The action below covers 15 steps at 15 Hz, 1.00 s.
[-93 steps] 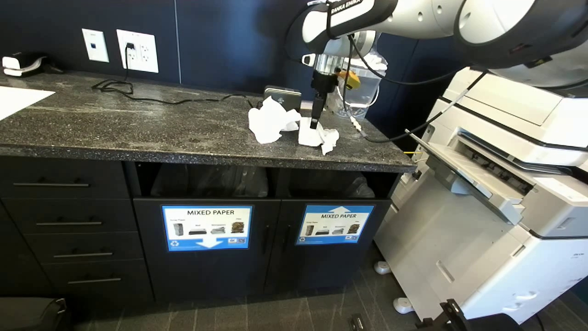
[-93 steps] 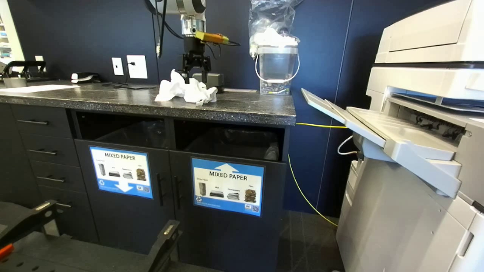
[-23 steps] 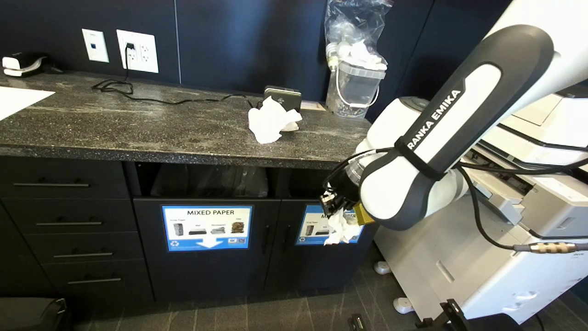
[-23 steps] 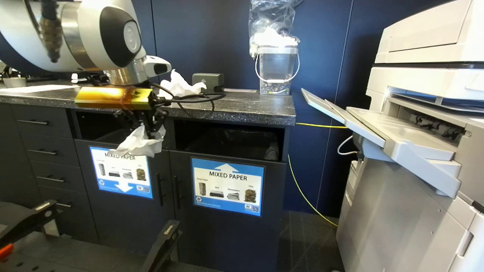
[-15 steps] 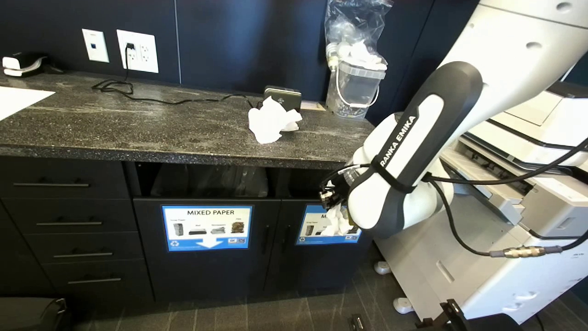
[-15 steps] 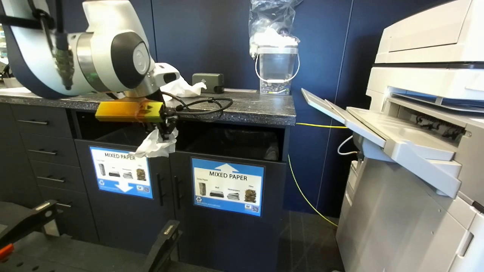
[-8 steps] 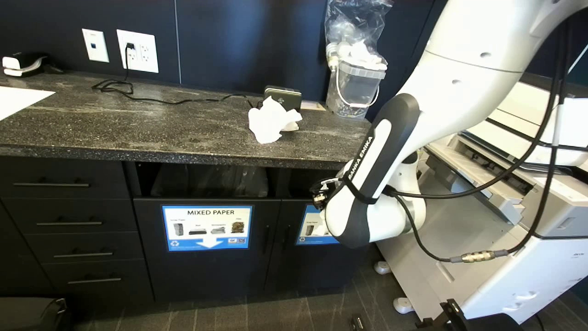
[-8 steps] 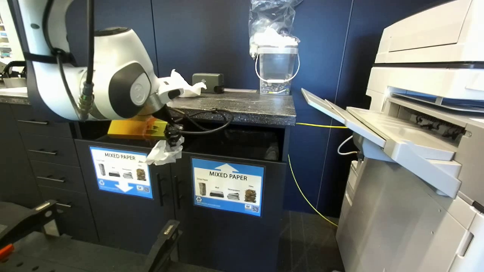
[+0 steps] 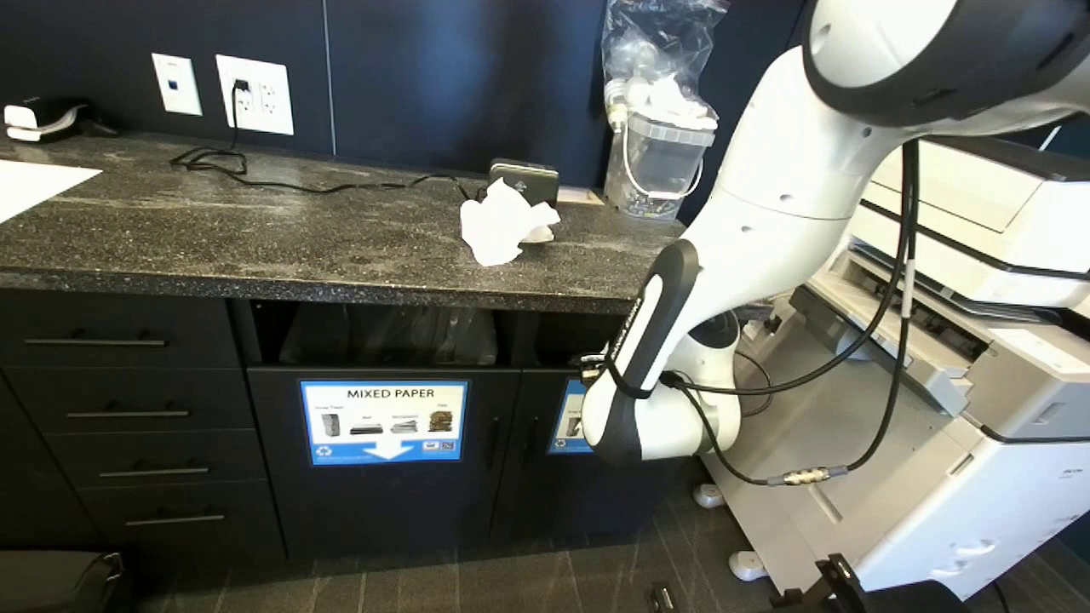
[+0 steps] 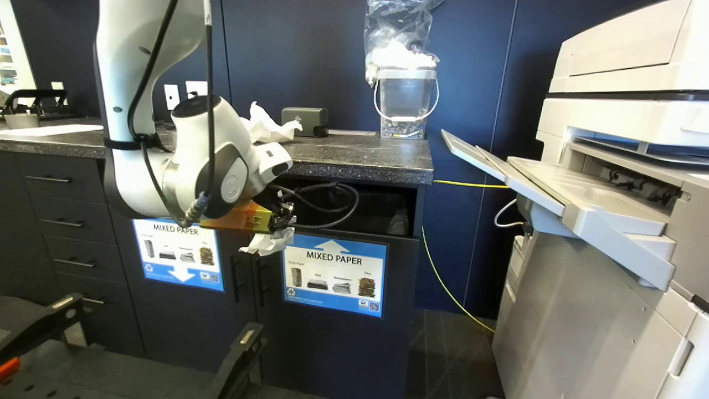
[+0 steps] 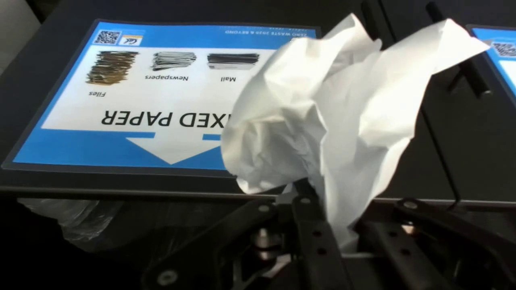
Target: Throw two of the papers on the countertop into the bin on the right
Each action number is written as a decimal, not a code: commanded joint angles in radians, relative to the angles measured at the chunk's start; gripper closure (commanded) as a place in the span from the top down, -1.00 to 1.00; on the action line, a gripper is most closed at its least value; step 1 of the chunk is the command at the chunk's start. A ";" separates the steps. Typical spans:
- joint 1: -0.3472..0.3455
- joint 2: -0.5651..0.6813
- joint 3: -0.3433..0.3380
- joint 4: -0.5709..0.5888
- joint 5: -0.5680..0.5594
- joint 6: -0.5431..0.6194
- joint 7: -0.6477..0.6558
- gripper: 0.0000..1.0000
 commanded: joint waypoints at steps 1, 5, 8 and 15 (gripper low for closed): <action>0.004 0.133 -0.001 0.145 0.080 0.099 -0.029 -0.84; 0.012 0.254 -0.011 0.276 0.130 0.183 -0.060 -0.84; 0.029 0.362 -0.025 0.382 0.196 0.282 -0.107 -0.84; 0.069 0.454 -0.005 0.459 0.383 0.450 -0.239 -0.84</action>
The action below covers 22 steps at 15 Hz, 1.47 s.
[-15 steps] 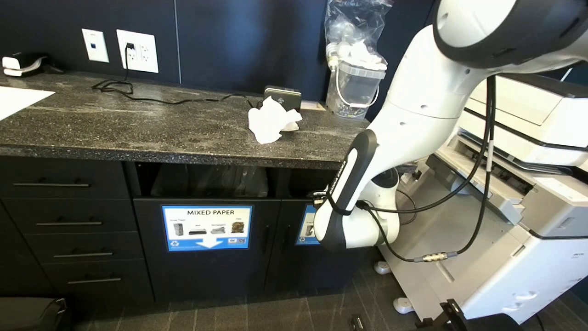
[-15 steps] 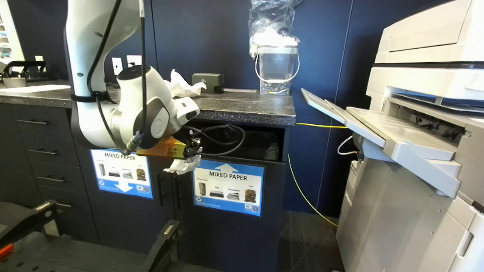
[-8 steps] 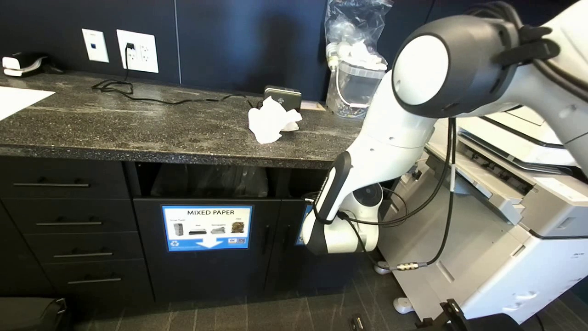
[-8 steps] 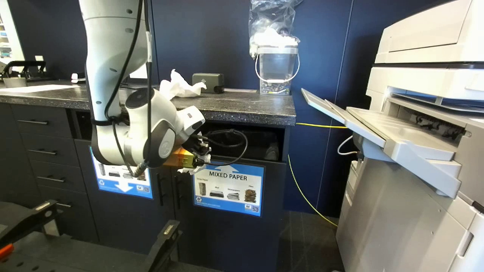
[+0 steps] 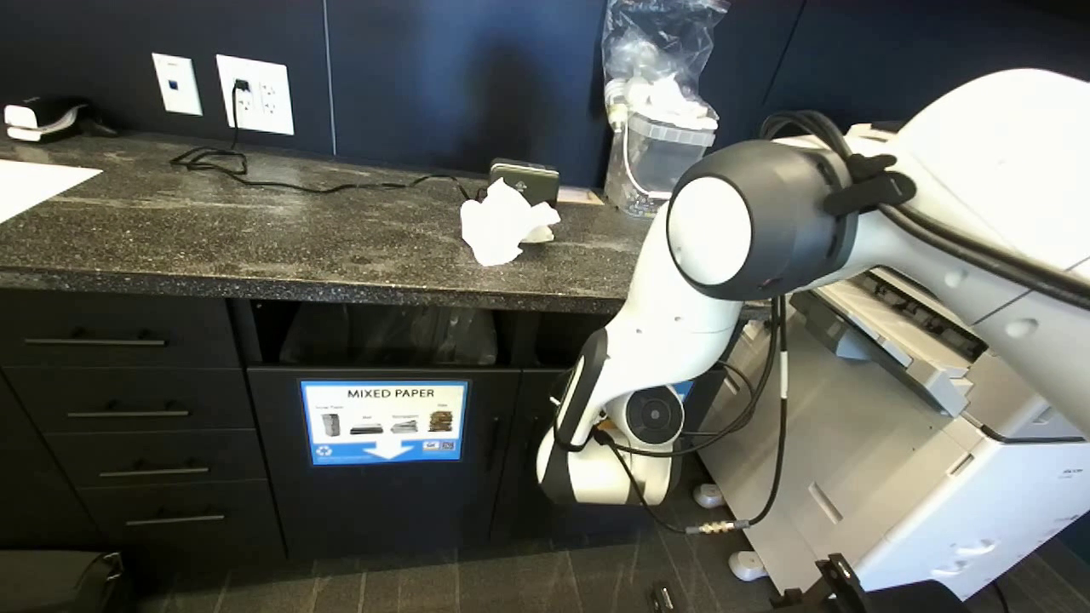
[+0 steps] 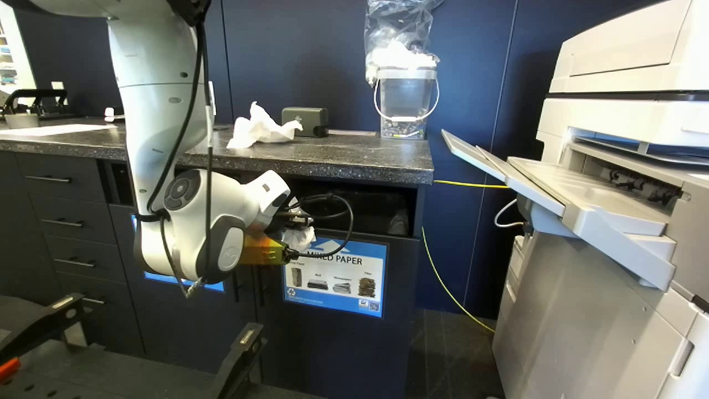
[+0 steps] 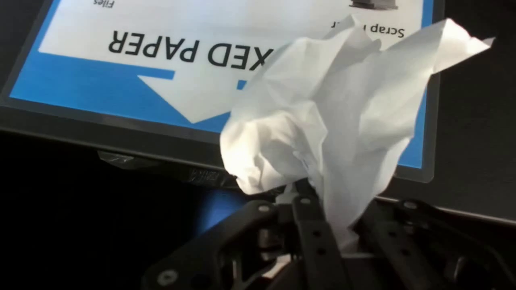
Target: Throw two of the papers on the countertop into the bin on the right
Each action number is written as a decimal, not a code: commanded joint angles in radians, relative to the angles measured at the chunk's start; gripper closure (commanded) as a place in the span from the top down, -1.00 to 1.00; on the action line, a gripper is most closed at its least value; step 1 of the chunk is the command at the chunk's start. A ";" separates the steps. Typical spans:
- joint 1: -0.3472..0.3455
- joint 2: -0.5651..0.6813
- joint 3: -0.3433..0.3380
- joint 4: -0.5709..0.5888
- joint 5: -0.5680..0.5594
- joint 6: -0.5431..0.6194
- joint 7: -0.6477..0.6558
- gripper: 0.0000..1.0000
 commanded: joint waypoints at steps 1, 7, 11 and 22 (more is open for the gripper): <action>0.012 0.058 0.002 0.092 0.100 0.083 -0.086 -0.84; 0.016 0.058 0.003 0.104 0.150 0.128 -0.146 -0.84; 0.007 0.049 -0.011 0.121 0.124 0.111 -0.137 -0.84; -0.131 0.137 -0.039 0.354 -0.032 0.069 -0.125 -0.84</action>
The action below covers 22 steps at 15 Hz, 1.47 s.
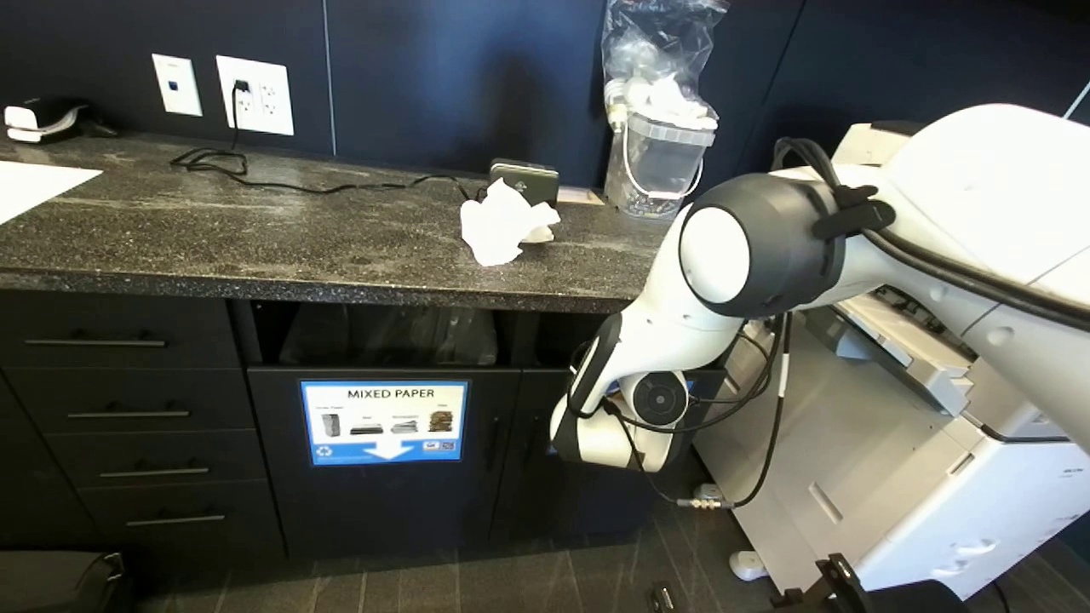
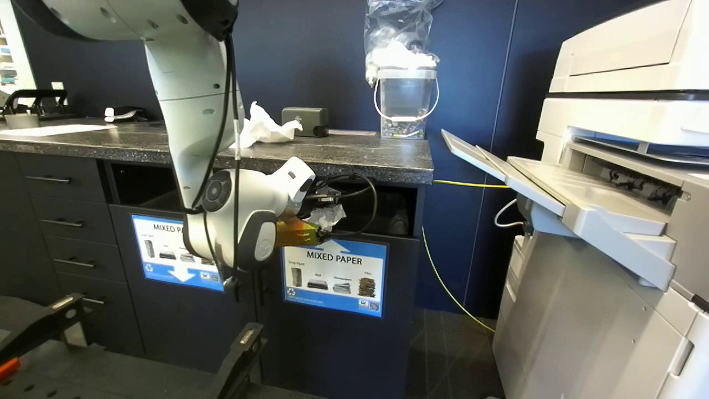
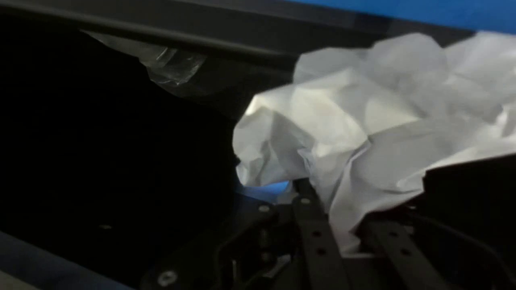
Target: Throw two of the papers on the countertop into the bin on the right
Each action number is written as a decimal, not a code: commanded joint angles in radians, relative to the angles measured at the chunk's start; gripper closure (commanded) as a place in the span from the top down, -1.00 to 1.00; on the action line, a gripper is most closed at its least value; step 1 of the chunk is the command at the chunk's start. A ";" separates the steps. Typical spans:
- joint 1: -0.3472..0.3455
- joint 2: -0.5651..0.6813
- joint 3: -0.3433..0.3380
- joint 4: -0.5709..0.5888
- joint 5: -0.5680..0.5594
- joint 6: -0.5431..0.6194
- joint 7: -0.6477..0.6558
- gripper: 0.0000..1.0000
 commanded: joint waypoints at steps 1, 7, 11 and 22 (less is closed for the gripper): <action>-0.062 0.078 -0.006 0.180 -0.088 0.003 -0.007 -0.84; -0.161 0.192 0.004 0.436 -0.299 -0.123 0.036 -0.84; -0.201 0.245 0.019 0.518 -0.386 -0.122 0.072 -0.84; -0.232 0.211 0.032 0.473 -0.502 -0.102 0.110 -0.02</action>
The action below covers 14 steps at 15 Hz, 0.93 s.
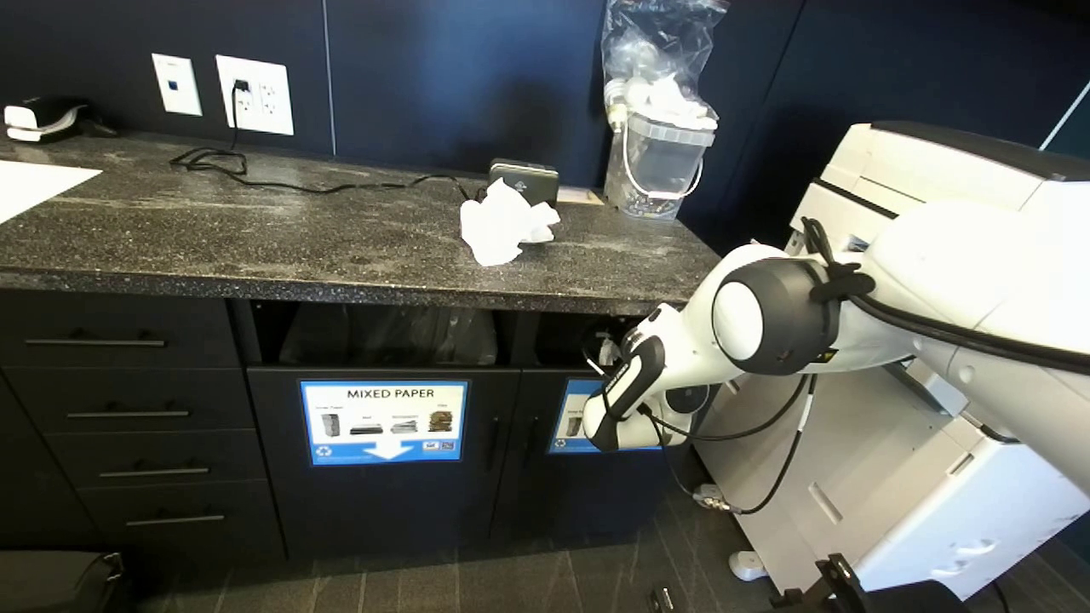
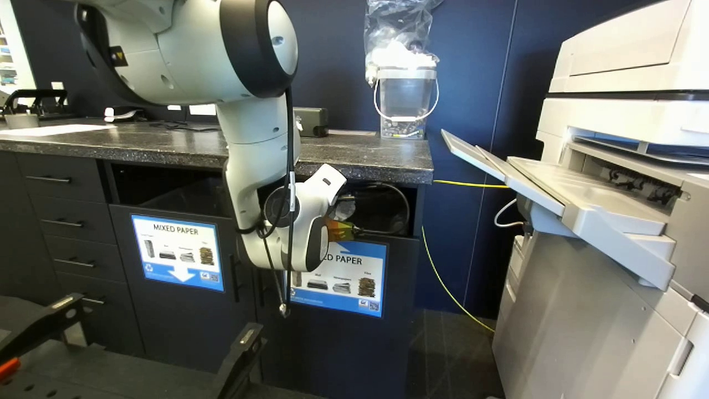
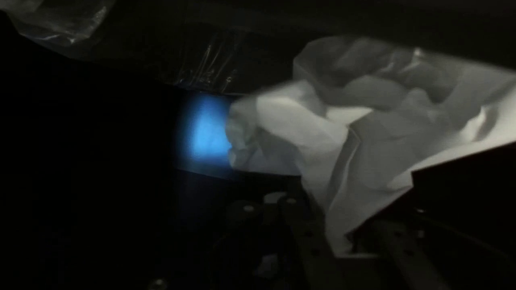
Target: Throw two of the papers on the countertop into the bin on the right
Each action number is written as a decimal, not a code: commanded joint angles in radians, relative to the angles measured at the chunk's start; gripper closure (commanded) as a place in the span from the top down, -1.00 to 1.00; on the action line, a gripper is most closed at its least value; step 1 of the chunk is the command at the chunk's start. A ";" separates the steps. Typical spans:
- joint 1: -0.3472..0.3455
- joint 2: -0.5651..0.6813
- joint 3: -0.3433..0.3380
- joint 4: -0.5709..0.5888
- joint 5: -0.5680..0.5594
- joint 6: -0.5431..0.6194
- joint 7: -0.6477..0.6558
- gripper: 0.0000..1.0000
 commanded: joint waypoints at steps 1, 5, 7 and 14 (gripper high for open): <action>-0.020 0.000 0.010 0.054 -0.056 -0.036 0.016 0.15; -0.026 0.000 0.016 0.058 -0.071 -0.050 0.029 0.72; -0.025 0.000 0.019 0.055 -0.073 -0.059 0.031 0.98; -0.082 -0.006 0.069 0.021 -0.382 -0.135 0.248 1.00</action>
